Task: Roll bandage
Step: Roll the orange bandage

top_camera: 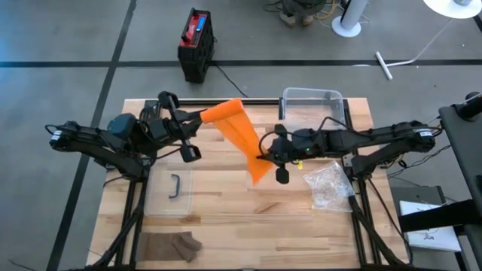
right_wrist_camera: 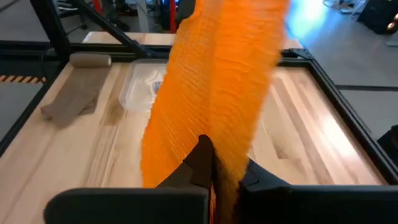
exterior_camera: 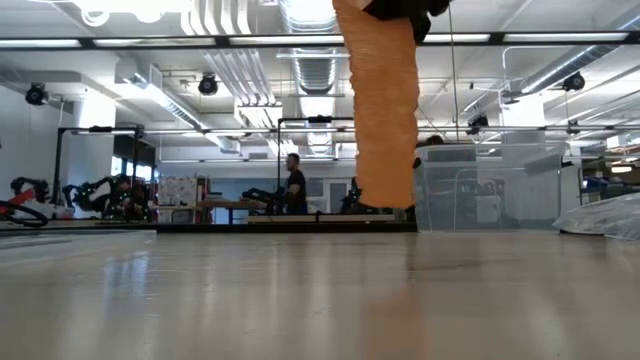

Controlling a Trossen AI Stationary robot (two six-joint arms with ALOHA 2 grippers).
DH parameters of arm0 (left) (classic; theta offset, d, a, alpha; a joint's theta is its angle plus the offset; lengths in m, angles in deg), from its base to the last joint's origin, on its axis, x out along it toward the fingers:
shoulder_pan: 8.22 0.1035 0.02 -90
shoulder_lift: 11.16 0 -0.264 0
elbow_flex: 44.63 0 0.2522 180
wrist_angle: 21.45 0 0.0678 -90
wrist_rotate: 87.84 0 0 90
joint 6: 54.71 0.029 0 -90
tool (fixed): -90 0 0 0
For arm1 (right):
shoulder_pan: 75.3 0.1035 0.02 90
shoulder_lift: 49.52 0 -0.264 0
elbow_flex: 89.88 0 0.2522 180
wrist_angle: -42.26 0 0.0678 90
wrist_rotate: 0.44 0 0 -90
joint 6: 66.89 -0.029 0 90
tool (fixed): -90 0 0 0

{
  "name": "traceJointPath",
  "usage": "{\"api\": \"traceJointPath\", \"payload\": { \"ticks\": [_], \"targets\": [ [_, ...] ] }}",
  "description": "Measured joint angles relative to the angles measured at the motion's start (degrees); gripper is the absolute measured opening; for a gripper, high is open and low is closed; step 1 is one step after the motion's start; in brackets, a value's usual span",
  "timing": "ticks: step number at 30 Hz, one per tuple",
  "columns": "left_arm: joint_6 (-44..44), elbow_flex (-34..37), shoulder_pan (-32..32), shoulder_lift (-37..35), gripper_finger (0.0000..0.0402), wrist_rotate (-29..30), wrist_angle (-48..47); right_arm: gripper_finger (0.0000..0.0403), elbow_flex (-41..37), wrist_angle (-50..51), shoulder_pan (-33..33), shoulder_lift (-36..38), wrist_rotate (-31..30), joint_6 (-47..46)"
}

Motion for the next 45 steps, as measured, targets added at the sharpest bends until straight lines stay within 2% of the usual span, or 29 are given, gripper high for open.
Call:
{"api": "traceJointPath", "payload": {
  "ticks": [3, 8, 12, 15, 19, 22, 25, 32, 39, 45],
  "targets": [
    [-0.07, 0.00, 0.00, 0.77, 0.0003, -0.02, -0.68, 0.0029, 0.82, -0.44, 0.03, 0.13, 0.02, 0.93],
    [-0.20, 0.00, -0.02, 2.30, 0.0003, -0.09, -1.15, 0.0094, 3.93, 0.55, 0.03, 1.28, 0.02, 4.74],
    [-1.71, 0.00, -0.07, 2.26, 0.0003, -1.73, -2.76, 0.0144, 7.15, 5.66, 0.03, 4.41, -0.01, 8.93],
    [-2.76, 0.00, -0.07, 2.02, 0.0003, -4.80, -5.06, 0.0176, 9.30, 10.54, 0.26, 6.98, 0.02, 11.75],
    [-3.28, 0.00, -0.07, 1.85, 0.0003, -12.46, -8.70, 0.0197, 9.90, 6.26, 2.96, 10.90, 0.51, 17.42],
    [-2.74, 0.00, 0.02, 1.83, 0.0003, -20.07, -10.50, 0.0185, 9.90, -2.15, 6.12, 12.29, 1.37, 20.98],
    [-1.50, 0.00, 0.07, 1.78, 0.0003, -25.72, -10.28, 0.0147, 9.88, -8.27, 8.69, 11.77, 2.71, 23.83],
    [-0.75, 0.00, 0.15, 2.07, 0.0003, -25.80, -9.46, 0.0014, 9.79, -14.67, 11.98, 7.46, 3.09, 25.90],
    [0.65, 0.00, 0.11, 3.43, 0.0003, -25.50, -9.37, 0.0006, 9.79, -19.67, 11.90, 4.47, -0.60, 21.86],
    [3.15, 0.00, 0.11, 4.40, 0.0003, -21.25, -9.19, 0.0001, 9.75, -20.27, 11.90, 4.26, -0.59, 17.96]
  ]
}}
